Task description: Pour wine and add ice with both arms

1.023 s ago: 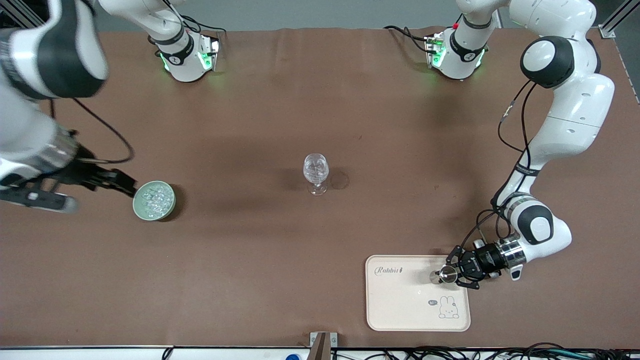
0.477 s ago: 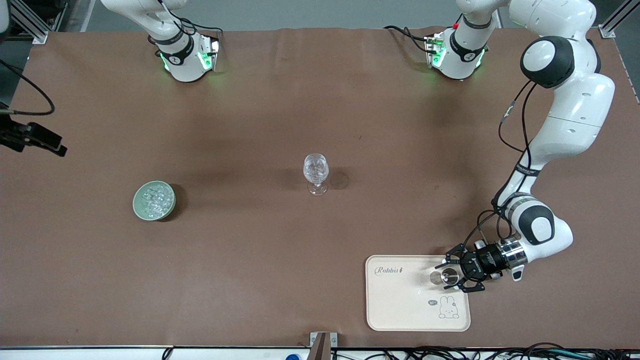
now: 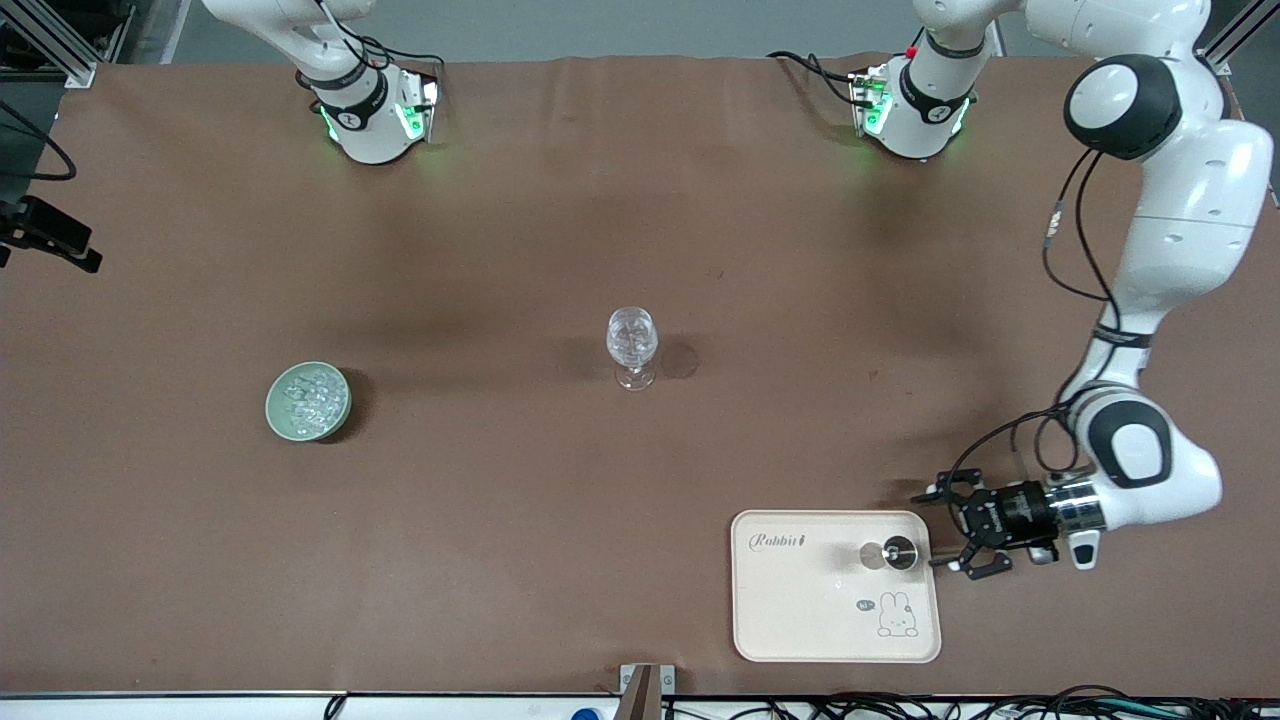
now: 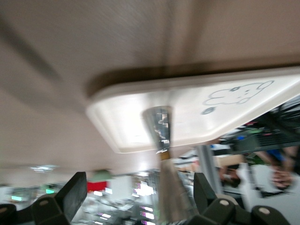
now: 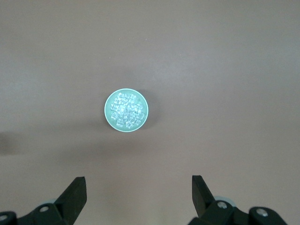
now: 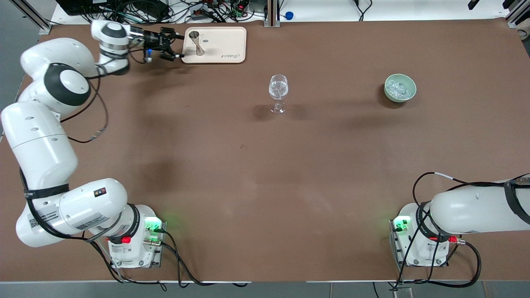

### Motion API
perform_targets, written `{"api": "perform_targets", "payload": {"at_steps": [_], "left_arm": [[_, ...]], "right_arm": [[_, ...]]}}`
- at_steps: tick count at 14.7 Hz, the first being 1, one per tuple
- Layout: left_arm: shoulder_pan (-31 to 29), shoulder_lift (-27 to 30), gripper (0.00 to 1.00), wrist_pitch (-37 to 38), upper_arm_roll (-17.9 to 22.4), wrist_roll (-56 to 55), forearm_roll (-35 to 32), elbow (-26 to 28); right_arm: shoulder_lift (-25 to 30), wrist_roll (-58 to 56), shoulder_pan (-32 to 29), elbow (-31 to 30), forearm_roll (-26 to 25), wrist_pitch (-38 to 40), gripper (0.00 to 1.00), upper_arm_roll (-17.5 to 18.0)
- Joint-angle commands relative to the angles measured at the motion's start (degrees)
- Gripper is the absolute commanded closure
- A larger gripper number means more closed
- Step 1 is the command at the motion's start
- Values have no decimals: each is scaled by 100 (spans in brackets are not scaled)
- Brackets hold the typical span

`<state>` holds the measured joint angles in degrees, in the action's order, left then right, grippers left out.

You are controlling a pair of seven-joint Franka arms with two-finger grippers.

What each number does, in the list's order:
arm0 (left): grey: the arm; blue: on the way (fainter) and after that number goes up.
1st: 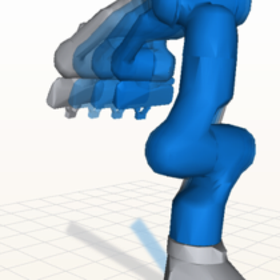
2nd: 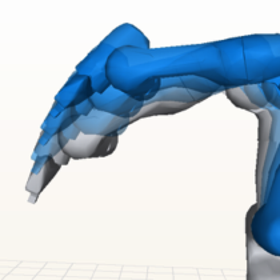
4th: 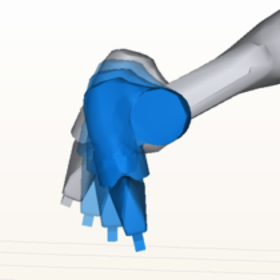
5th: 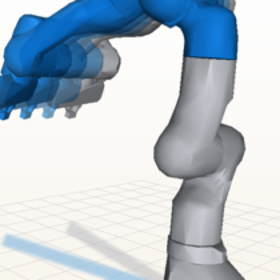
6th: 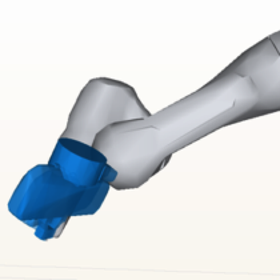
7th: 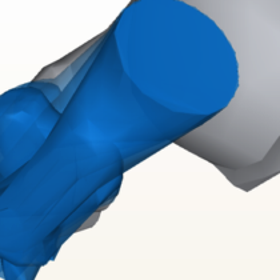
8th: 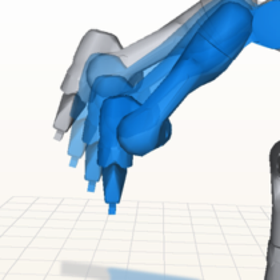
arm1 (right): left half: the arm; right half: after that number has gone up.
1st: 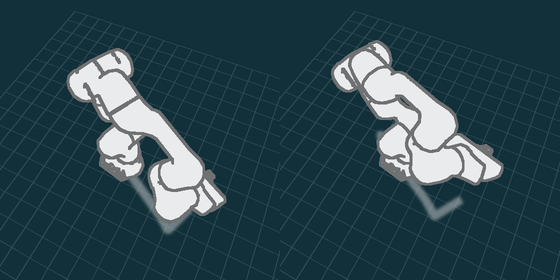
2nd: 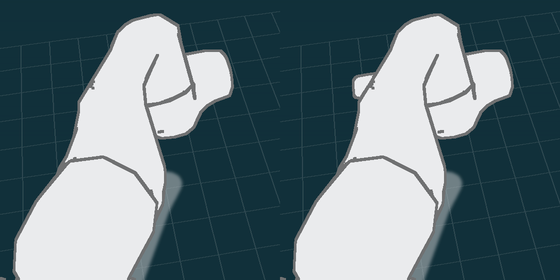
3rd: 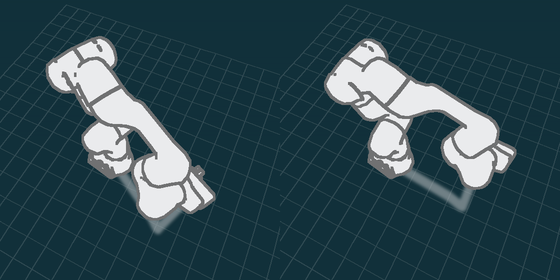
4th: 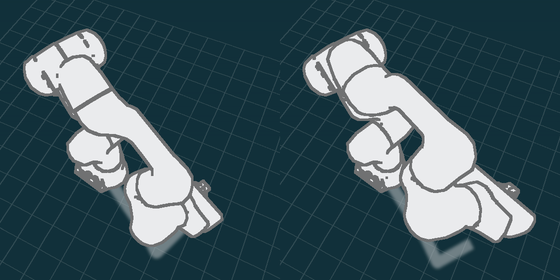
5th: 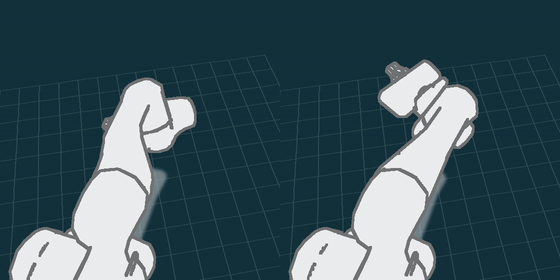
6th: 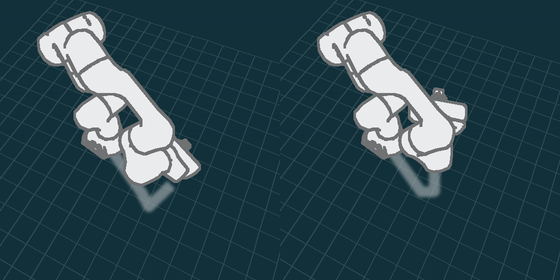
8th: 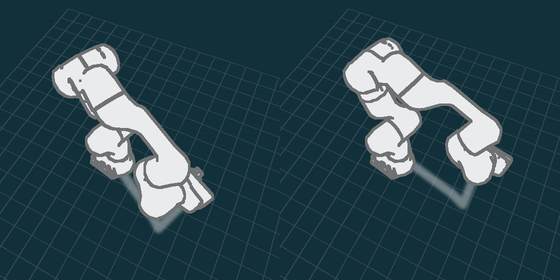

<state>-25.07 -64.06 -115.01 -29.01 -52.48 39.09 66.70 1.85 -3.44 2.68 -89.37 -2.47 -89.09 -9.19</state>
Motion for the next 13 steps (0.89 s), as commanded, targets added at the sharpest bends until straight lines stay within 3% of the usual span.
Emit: {"api": "perform_targets", "payload": {"at_steps": [1,7,10,13], "left_arm": [[-85,577,0,626,45,19,-899,150],[20,1605,0,1700,-165,27,-2764,133],[20,2036,0,1745,-867,229,-4070,150],[38,2064,0,2157,-1763,588,-5556,133]], "right_arm": [[35,-227,-250,210,-52,59,0,101],[44,-368,-259,184,-34,349,0,101],[35,-368,-250,166,10,340,0,101],[0,-394,-250,175,19,331,0,110]]}}
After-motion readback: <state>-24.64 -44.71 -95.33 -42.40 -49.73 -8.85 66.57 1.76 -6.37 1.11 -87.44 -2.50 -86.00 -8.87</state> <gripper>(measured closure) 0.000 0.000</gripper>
